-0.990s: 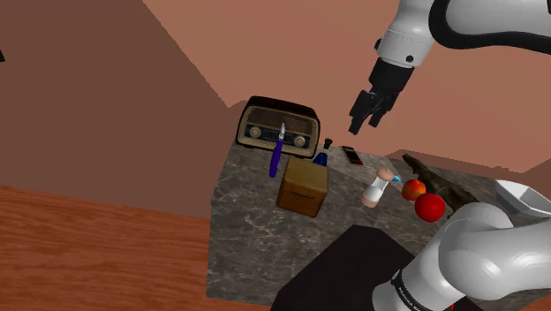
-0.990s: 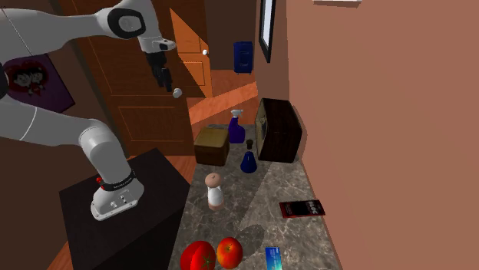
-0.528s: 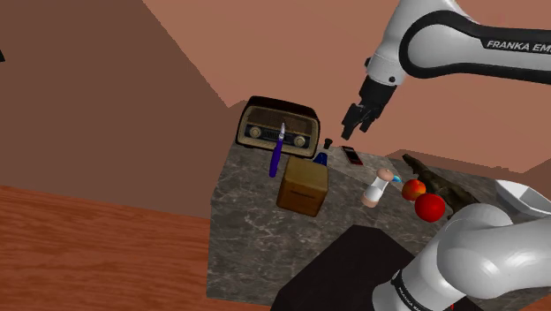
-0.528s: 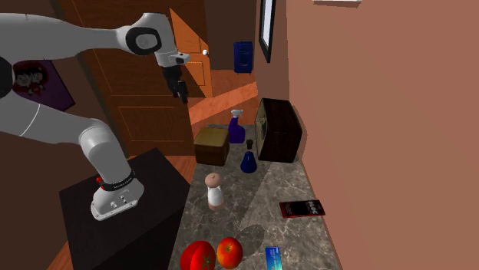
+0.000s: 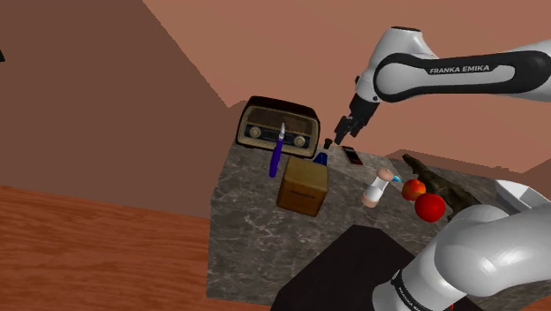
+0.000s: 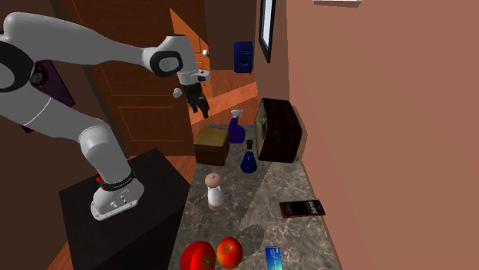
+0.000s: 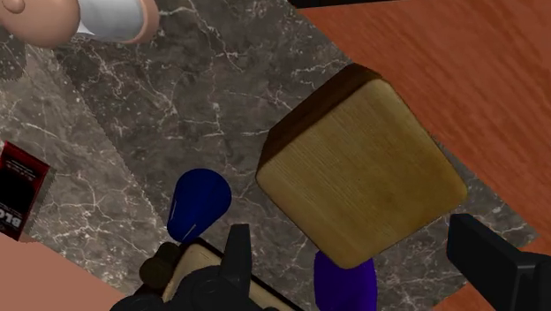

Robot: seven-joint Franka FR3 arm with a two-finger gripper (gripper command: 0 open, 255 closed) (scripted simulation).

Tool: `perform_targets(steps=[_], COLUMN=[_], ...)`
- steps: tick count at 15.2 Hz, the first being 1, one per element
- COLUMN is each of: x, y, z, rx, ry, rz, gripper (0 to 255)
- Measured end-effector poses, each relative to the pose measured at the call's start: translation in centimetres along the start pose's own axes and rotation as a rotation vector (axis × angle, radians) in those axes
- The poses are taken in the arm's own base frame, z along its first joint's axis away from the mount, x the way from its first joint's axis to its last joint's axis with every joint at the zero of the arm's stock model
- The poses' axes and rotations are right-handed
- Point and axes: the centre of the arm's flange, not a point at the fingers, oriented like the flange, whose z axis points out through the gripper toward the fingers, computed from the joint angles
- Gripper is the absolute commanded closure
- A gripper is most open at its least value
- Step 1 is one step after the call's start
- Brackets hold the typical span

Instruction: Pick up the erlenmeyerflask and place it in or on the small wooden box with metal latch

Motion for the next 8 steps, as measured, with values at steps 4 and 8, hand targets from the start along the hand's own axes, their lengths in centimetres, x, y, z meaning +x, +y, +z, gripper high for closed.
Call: perform_targets(steps=[4, 8], x=[1.9, 3.8], y=[3.2, 6.5], z=[3.0, 6.4], rx=[-0.011, -0.021], ry=[0.024, 0.046], rz=[-0.005, -0.011], gripper=[0, 0])
